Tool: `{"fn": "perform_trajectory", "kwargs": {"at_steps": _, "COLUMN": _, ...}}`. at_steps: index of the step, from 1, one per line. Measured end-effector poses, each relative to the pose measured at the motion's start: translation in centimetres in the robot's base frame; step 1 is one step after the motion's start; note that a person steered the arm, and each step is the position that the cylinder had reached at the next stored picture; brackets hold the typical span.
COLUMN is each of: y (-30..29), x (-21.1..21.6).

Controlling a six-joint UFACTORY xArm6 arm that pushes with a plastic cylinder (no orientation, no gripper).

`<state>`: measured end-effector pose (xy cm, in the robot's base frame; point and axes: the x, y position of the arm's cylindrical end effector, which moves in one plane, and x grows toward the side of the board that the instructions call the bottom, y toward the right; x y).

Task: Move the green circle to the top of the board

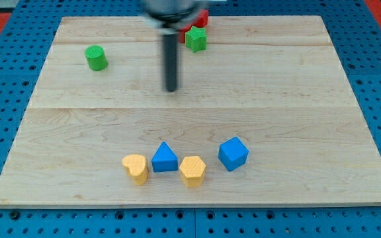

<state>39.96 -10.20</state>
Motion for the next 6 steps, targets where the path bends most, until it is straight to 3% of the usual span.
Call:
{"fn": "perform_trajectory", "kwargs": {"at_steps": 1, "y": -11.6, "x": -2.5}}
{"fn": "perform_trajectory", "kwargs": {"at_steps": 2, "y": -11.8, "x": -5.1}}
{"fn": "perform_trajectory", "kwargs": {"at_steps": 4, "y": 0.6, "x": -9.7}}
{"fn": "perform_trajectory", "kwargs": {"at_steps": 5, "y": -3.6, "x": -8.5}}
{"fn": "perform_trajectory", "kwargs": {"at_steps": 6, "y": -5.7, "x": -4.6}}
